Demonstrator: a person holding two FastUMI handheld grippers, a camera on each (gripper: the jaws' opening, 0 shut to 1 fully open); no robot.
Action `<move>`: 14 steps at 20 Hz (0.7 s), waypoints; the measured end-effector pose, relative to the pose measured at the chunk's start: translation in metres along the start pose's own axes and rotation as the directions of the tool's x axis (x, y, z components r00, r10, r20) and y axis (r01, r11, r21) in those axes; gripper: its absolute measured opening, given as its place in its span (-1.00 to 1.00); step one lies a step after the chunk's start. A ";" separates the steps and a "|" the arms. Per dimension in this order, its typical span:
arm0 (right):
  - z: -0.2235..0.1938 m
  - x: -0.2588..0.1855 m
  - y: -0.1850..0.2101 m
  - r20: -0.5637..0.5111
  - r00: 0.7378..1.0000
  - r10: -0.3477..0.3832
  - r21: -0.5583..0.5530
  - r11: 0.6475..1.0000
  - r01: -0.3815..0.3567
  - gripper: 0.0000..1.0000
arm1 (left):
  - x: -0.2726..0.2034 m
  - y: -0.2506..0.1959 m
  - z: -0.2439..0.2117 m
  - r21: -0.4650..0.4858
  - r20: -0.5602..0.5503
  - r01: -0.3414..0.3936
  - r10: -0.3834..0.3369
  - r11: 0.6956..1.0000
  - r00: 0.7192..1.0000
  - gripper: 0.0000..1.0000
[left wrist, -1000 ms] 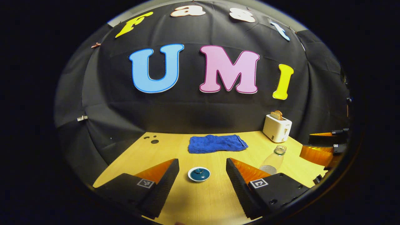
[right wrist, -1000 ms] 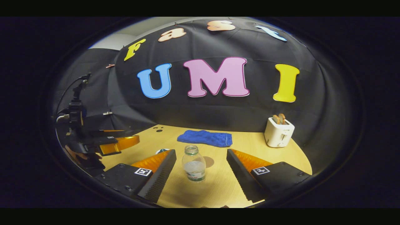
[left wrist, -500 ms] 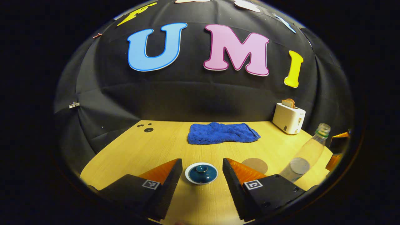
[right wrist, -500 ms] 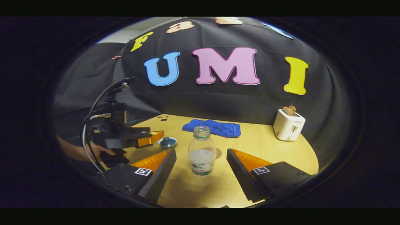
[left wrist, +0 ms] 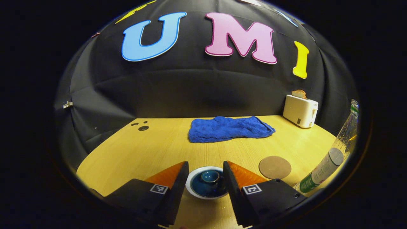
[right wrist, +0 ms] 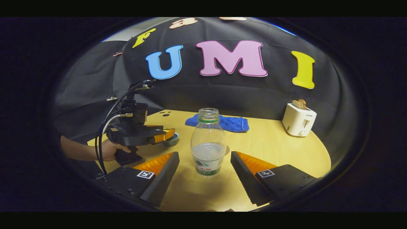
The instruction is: Open the teacup lid with one hand, grasp the water bottle and pour water into the teacup with the other hand; after pouring, place the water bottle on the coaster and then close the teacup lid.
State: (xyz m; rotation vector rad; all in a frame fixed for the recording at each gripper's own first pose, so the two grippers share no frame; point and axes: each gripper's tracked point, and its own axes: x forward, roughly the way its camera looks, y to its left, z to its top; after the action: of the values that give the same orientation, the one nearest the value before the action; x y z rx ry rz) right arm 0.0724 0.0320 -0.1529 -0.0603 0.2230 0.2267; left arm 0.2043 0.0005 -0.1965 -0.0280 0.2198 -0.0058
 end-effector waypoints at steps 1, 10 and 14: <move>-0.001 0.001 0.000 0.002 1.000 -0.002 0.003 1.000 0.002 1.00 | 0.000 -0.001 -0.002 0.005 -0.002 0.004 -0.004 1.000 1.000 0.31; 0.000 0.021 0.003 0.030 0.999 -0.020 0.032 0.999 0.019 1.00 | 0.002 -0.007 -0.006 0.053 0.016 0.033 -0.034 0.998 0.999 -0.36; 0.000 0.029 0.003 0.049 0.998 -0.047 0.027 0.999 0.045 1.00 | 0.003 -0.006 -0.002 0.056 0.027 0.048 -0.049 0.997 0.998 -0.37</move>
State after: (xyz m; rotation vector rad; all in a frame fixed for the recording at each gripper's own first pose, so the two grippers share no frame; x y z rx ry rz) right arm 0.0997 0.0411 -0.1595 -0.0344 0.1747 0.1792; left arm 0.2066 -0.0055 -0.1993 0.0212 0.1901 -0.0598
